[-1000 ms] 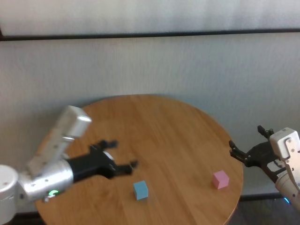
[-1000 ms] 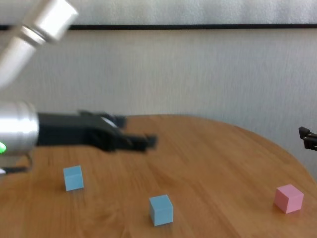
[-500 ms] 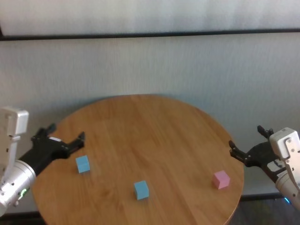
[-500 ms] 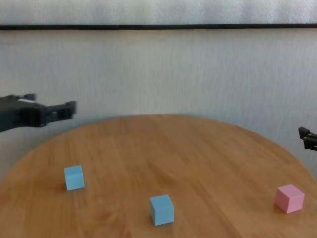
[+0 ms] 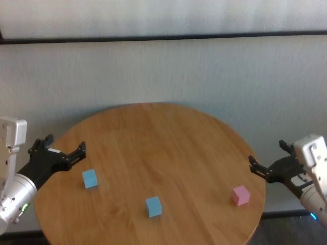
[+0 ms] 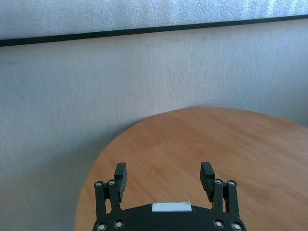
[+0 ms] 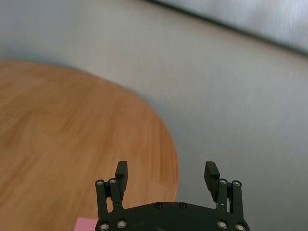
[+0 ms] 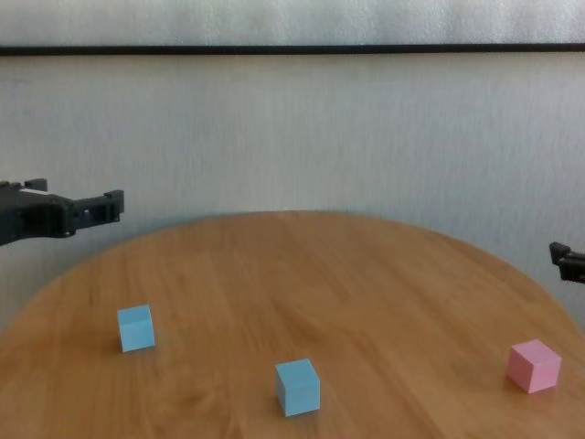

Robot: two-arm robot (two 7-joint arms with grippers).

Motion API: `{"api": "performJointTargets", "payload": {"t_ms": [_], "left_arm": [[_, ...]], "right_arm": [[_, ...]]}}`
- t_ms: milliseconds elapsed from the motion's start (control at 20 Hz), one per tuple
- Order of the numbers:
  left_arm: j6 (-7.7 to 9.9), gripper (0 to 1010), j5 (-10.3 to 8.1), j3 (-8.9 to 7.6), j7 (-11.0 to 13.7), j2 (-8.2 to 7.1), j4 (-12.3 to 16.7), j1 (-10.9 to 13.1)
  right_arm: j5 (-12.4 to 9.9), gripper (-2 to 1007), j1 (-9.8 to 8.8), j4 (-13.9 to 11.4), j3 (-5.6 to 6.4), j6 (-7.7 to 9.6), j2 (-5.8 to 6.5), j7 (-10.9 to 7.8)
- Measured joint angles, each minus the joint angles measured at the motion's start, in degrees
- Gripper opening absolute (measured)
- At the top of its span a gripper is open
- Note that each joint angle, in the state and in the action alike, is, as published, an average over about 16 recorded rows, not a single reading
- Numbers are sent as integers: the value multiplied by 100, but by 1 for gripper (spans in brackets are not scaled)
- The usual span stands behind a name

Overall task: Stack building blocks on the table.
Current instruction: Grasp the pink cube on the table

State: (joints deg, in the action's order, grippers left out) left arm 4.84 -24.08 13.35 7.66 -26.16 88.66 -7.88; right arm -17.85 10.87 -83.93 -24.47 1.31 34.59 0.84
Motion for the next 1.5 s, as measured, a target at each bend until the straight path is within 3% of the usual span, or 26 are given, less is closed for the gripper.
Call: {"api": "performJointTargets", "payload": {"t_ms": [450,650,950,1500], "left_arm": [[21,1000,-1,60,51,-24,2,-31],[27,1000,-3,75,62,-32,6,-36],[32,999,-6,89,72,-39,10,-41],[38,1000,-10,101,81,-45,15,-46]], "right_arm": [[-473,1001,-59,-525,161,1737,-177,24],[-520,1001,-29,-600,147,2275,-334,81],[-463,1001,54,-514,60,2642,-550,77],[-288,1001,178,-248,-34,2830,-761,-100]]}}
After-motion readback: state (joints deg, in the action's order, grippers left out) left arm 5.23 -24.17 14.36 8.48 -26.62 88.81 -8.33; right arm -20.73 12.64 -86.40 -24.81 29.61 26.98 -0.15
